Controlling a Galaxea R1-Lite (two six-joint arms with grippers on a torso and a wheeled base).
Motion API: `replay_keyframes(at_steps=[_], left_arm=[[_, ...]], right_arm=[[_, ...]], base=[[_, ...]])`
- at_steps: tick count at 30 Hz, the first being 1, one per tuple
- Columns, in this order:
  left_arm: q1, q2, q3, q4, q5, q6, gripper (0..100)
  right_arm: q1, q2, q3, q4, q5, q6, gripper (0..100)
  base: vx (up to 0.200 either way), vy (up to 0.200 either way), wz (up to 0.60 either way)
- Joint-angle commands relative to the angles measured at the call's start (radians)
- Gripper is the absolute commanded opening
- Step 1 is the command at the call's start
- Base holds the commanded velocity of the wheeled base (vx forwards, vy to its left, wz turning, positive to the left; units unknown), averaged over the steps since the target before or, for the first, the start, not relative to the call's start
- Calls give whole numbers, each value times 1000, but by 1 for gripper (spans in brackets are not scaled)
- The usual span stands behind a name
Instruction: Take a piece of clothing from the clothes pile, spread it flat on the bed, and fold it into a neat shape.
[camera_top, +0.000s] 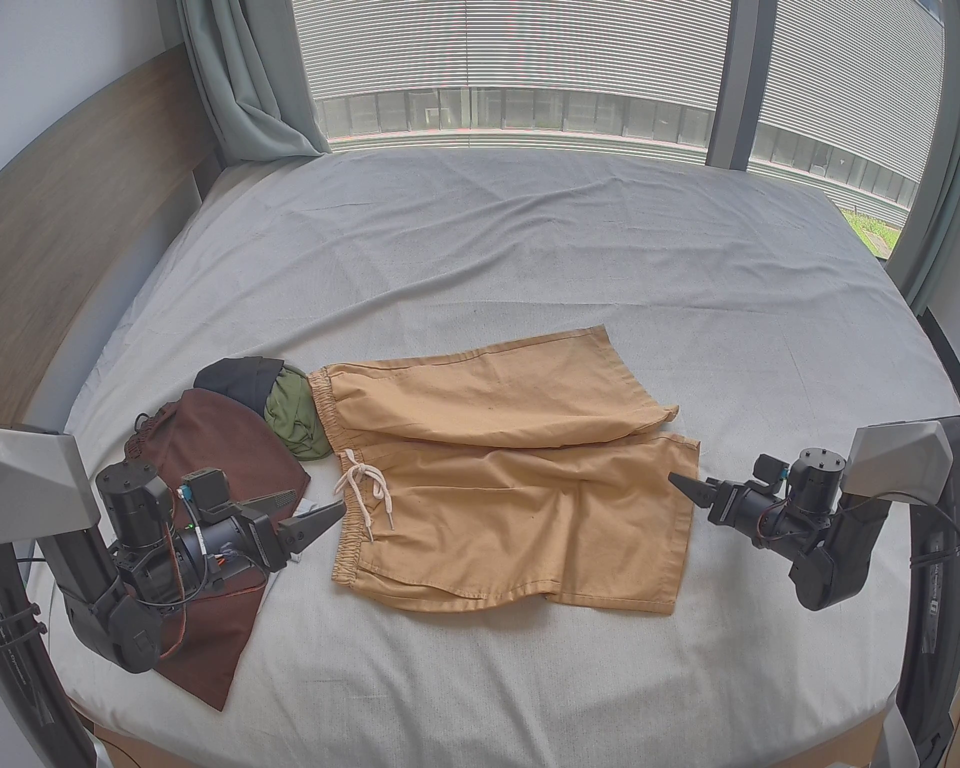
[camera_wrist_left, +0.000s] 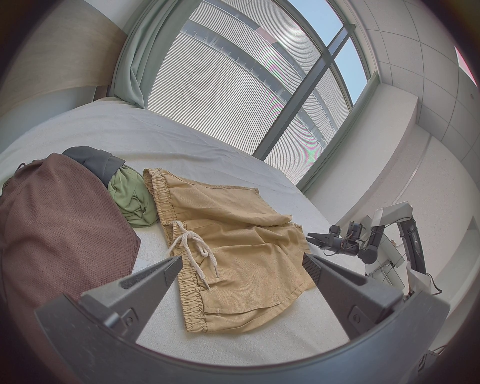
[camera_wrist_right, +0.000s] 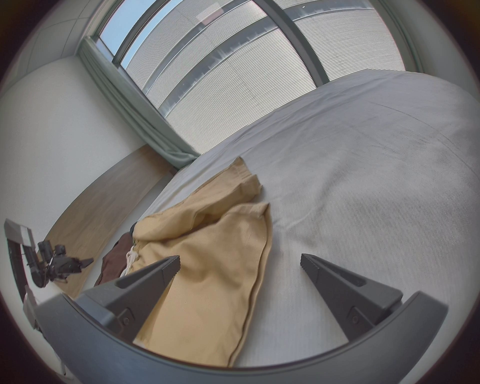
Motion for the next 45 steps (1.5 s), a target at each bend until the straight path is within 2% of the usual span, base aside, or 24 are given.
replay_keyframes(at_steps=[1,6,10,15,26,32,41,42,45], left_arm=[[1,-1,0,-1,0,0,100],[0,-2,0,-1,0,0,100],[0,-1,0,-1,0,0,100],[0,-1,2,-1,0,0,100],[1,-1,2,-1,0,1,100],[1,-2,2,-1,0,0,100],[1,-5,2,-1,0,0,100],[1,-5,2,-1,0,0,100],[1,-4,2,-1,0,1,100]], right_arm=[[3,-56,109,-2,58,-39,100],[24,-84,221,0,81,-51,100],[35,-69,281,0,83,-114,100],[60,-67,327,4,86,-113,100],[106,-20,362,-2,88,-113,100],[130,-20,382,-2,137,-108,100],[135,3,390,-2,141,-110,100],[136,3,393,-2,144,-108,0],[139,3,390,-2,147,-106,0]], base=[[0,0,0],[0,0,0],[0,0,0],[0,0,0],[0,0,0],[0,0,0],[0,0,0],[0,0,0],[0,0,0]])
